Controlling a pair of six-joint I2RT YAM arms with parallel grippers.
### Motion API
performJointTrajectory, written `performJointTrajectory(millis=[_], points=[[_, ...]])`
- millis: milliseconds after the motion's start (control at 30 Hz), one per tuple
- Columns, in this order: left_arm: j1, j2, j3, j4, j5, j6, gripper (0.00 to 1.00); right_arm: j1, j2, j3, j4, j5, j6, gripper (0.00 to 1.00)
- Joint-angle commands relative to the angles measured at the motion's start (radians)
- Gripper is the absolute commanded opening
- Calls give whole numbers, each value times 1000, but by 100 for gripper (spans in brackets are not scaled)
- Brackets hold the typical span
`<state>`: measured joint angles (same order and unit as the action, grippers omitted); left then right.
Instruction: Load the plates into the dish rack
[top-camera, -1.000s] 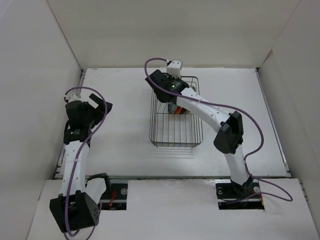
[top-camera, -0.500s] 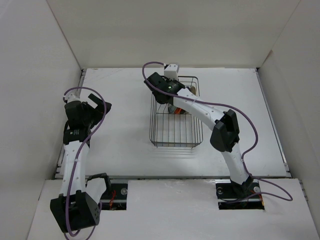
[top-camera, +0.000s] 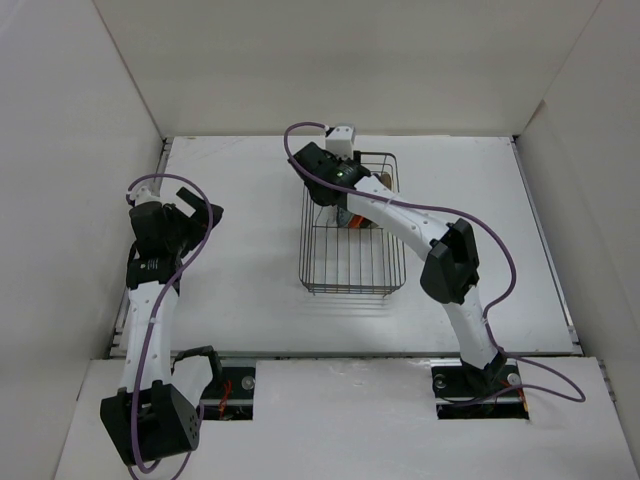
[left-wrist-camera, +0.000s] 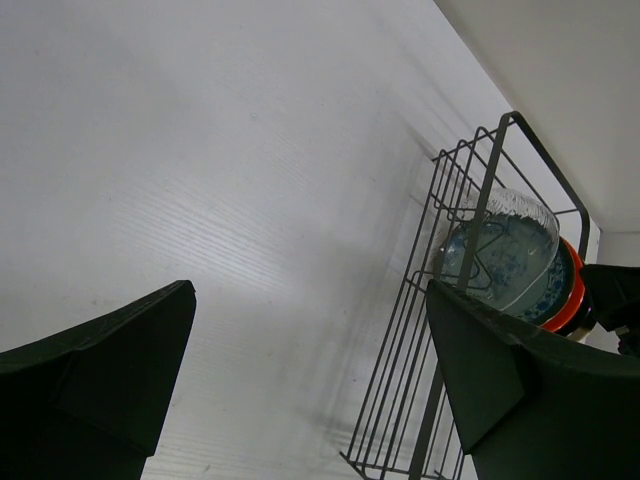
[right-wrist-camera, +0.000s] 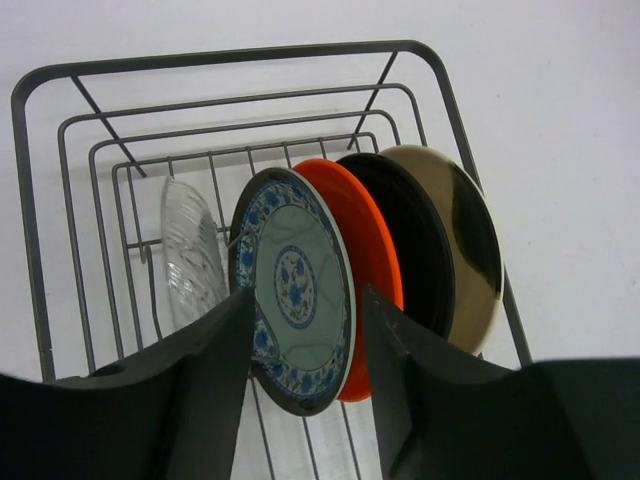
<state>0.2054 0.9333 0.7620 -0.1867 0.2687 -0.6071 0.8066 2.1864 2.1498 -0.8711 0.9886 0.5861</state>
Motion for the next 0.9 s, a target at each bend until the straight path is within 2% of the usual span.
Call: performJointTrajectory(millis=[0, 133, 200, 267, 300, 367, 600, 767, 867], points=[[8, -7, 33, 9, 4, 9, 100, -6, -26, 19, 27, -11, -12, 54], [8, 12, 42, 9, 4, 9, 100, -6, -129, 19, 40, -33, -52, 73], [8, 12, 42, 9, 4, 9, 100, -6, -219, -24, 92, -57, -115, 75], [8, 22, 54, 9, 4, 9, 100, -6, -284, -57, 121, -80, -156, 85], [8, 22, 65, 9, 4, 9, 100, -6, -315, -88, 130, -100, -173, 86], [8, 32, 74, 9, 4, 9, 100, -6, -419, -135, 152, -143, -222, 99], [8, 76, 213, -52, 4, 30, 100, -33, -810, -396, 184, -241, -301, 99], [-23, 99, 293, -75, 15, 40, 100, -57, -1059, -551, 126, -304, -348, 99], [-66, 99, 355, -118, -49, 75, 100, -57, -1221, -613, 86, -335, -348, 99]])
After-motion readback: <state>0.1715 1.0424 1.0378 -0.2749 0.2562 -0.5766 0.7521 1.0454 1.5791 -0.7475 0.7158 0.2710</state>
